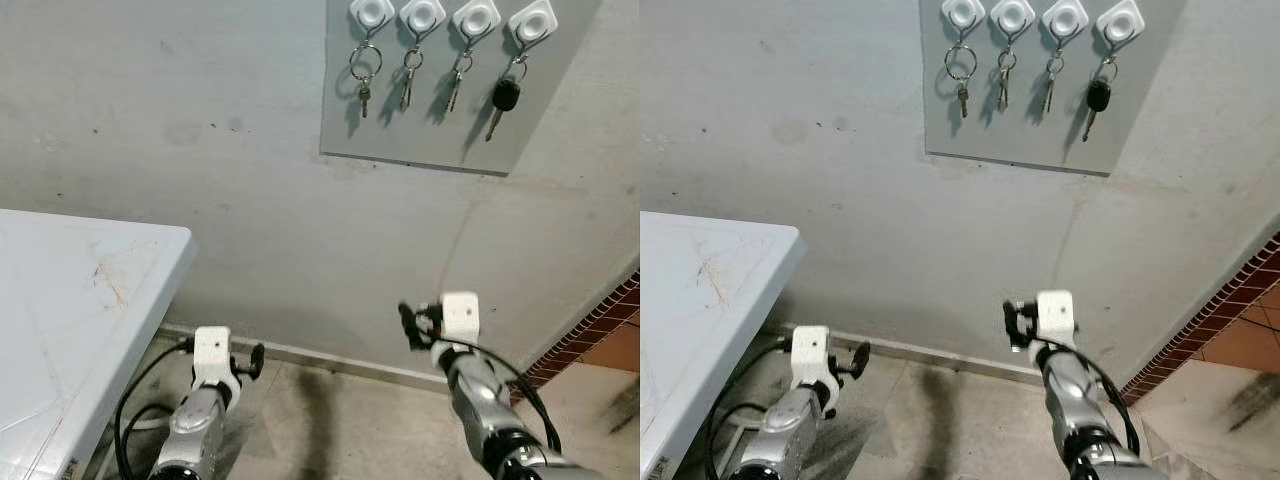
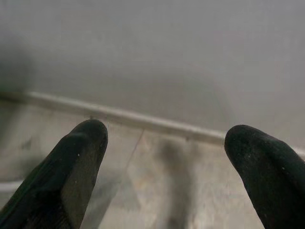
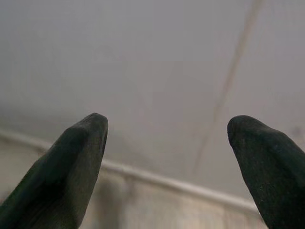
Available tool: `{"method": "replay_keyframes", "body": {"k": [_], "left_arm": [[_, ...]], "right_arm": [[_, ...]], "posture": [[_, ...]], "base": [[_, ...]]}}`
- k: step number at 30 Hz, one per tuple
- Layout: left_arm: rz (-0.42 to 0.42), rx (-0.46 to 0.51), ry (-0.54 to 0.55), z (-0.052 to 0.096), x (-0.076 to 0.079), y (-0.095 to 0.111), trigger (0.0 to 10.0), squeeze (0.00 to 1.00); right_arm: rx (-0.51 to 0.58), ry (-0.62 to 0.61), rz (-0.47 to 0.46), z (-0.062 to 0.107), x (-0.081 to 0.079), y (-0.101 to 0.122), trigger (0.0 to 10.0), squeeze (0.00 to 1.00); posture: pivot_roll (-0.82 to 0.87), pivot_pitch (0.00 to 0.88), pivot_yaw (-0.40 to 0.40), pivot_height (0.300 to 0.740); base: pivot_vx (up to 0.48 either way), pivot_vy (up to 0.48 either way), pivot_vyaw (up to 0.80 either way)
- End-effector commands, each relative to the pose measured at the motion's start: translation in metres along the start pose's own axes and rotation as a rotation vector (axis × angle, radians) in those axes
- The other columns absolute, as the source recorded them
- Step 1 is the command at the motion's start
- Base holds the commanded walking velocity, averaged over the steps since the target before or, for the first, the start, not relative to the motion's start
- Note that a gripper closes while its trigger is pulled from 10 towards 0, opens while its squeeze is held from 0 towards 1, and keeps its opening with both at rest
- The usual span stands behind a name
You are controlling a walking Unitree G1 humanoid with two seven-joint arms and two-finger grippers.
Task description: Hang keys on a hook
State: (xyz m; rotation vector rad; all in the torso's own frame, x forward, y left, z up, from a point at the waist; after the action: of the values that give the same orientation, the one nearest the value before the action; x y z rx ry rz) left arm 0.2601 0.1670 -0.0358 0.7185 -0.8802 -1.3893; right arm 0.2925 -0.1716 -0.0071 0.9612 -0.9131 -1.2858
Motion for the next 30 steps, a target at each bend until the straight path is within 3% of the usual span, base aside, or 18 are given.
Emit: {"method": "replay_keyframes", "body": {"k": [1,2,3,5,8,11,13,17,22,27,30], "left_arm": [[-0.003,-0.029,0.006,0.0,0.002,-0.007,10.0,0.0],[0.007,-0.034,0.007,0.0,0.002,-0.008,10.0,0.0],[-0.002,-0.026,0.011,0.0,0.002,-0.008,10.0,0.0],[0.002,-0.035,0.006,0.0,0.004,-0.012,10.0,0.0],[-0.11,-0.135,0.024,0.008,0.002,-0.035,10.0,0.0],[-0.096,-0.181,0.031,0.014,0.0,-0.048,10.0,0.0],[-0.125,-0.237,0.049,0.024,-0.003,-0.066,10.0,0.0],[-0.117,-0.284,0.069,0.034,-0.005,-0.081,10.0,0.0],[-0.155,-0.302,0.079,0.04,-0.009,-0.09,10.0,0.0],[-0.2,-0.294,0.069,0.037,-0.005,-0.087,10.0,0.0],[-0.156,-0.291,0.064,0.034,-0.003,-0.083,10.0,0.0]], "right_arm": [[-0.081,-0.013,-0.002,0.007,0.005,-0.016,10.0,1.0],[-0.096,-0.013,-0.011,0.008,0.006,-0.02,10.0,1.0],[-0.133,-0.007,0.022,0.013,0.008,-0.028,10.0,0.0],[-0.198,-0.014,0.037,0.021,0.012,-0.043,10.0,0.0],[-0.309,-0.02,0.077,0.038,0.016,-0.069,10.0,0.0],[-0.368,-0.02,0.077,0.048,0.016,-0.083,10.0,0.0],[-0.484,-0.012,0.131,0.069,0.018,-0.109,10.0,0.0],[-0.561,-0.026,0.096,0.088,0.019,-0.127,10.0,0.0],[-0.587,-0.033,0.053,0.097,0.015,-0.136,10.0,0.0],[-0.592,-0.038,0.035,0.096,0.011,-0.136,10.0,0.0],[-0.592,-0.038,0.035,0.093,0.01,-0.134,10.0,0.0]], "posture": [[-0.02,0.021,-0.006,0.74],[-0.02,0.021,-0.005,0.74],[-0.02,0.019,-0.004,0.74],[-0.02,0.019,-0.004,0.74],[-0.02,0.0,-0.005,0.74],[-0.03,0.0,0.0,0.74],[-0.04,0.0,0.005,0.74],[-0.05,0.0,0.014,0.74],[-0.05,0.0,0.017,0.74],[-0.05,0.0,0.02,0.74],[-0.05,0.0,0.022,0.74]], "base": [[0.0,0.0,0.0],[0.0,0.0,0.0],[0.0,0.0,0.0],[0.0,0.0,0.0],[0.0,0.0,0.0],[0.0,0.0,0.0],[0.0,0.0,0.0],[0.0,0.0,0.0],[0.0,0.0,0.0],[0.0,0.0,0.0],[0.0,0.0,0.0]]}}
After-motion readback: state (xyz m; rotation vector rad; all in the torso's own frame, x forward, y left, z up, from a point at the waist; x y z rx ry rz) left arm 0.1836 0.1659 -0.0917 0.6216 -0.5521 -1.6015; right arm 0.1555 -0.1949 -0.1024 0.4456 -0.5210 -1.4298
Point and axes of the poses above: a point about 5 cm out from each wrist's last joint towards the gripper, its own z axis pointing back from the gripper into the wrist, its own y axis along the axis of the wrist's last joint, x = y × z, the point moved 1 cm from there along -z, pointing out of the wrist towards the gripper, and after that the axes turned 1 degree about z, right-handed, at the moved point
